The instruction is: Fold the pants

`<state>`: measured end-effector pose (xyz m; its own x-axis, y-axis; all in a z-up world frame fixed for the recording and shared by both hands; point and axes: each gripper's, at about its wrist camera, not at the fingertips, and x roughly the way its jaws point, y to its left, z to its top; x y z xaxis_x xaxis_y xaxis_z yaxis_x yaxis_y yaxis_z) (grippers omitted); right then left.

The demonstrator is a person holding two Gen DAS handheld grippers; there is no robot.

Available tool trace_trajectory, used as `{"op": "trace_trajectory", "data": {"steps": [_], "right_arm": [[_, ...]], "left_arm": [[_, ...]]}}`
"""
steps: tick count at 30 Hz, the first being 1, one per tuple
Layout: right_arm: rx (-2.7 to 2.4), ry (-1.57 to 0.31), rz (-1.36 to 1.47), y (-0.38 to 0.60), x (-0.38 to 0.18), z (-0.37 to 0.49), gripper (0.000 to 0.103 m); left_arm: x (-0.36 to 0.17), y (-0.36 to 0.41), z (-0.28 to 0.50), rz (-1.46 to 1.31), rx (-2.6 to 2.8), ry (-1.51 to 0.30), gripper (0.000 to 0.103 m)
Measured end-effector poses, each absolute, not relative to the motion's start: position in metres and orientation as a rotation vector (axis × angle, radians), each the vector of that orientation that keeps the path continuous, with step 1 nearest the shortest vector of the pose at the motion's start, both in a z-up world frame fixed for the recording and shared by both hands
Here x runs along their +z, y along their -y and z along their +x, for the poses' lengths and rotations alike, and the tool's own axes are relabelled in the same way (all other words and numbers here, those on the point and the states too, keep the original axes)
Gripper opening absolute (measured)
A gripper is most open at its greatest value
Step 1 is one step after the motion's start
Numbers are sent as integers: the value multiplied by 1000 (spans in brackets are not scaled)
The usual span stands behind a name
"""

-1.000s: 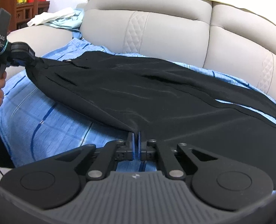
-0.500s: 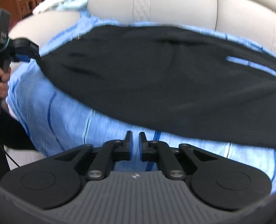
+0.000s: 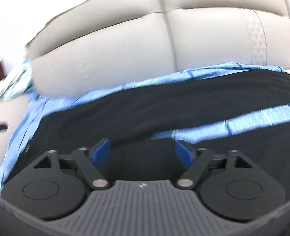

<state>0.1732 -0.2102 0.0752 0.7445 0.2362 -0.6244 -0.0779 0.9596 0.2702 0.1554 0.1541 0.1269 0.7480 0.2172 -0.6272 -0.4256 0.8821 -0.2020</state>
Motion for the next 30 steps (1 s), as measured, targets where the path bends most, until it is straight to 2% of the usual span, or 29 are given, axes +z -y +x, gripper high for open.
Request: {"op": "trace_trajectory", "data": {"steps": [7, 15, 18, 21, 28, 30], "right_arm": [[65, -823, 319, 228, 70, 305, 92], [-32, -1042, 409, 219, 16, 428, 95], [-79, -1078, 407, 210, 1, 455, 96], [-124, -1085, 336, 195, -4, 480, 103], [-170, -1112, 55, 153, -28, 496, 103], [-167, -1098, 55, 150, -28, 491, 100]], "left_arm": [[103, -149, 260, -427, 377, -740, 90], [49, -153, 349, -518, 491, -834, 91], [32, -156, 368, -544, 544, -850, 94], [28, -152, 381, -471, 598, -825, 100], [20, -149, 396, -398, 639, -859, 103], [19, -150, 395, -395, 637, -857, 103]]}}
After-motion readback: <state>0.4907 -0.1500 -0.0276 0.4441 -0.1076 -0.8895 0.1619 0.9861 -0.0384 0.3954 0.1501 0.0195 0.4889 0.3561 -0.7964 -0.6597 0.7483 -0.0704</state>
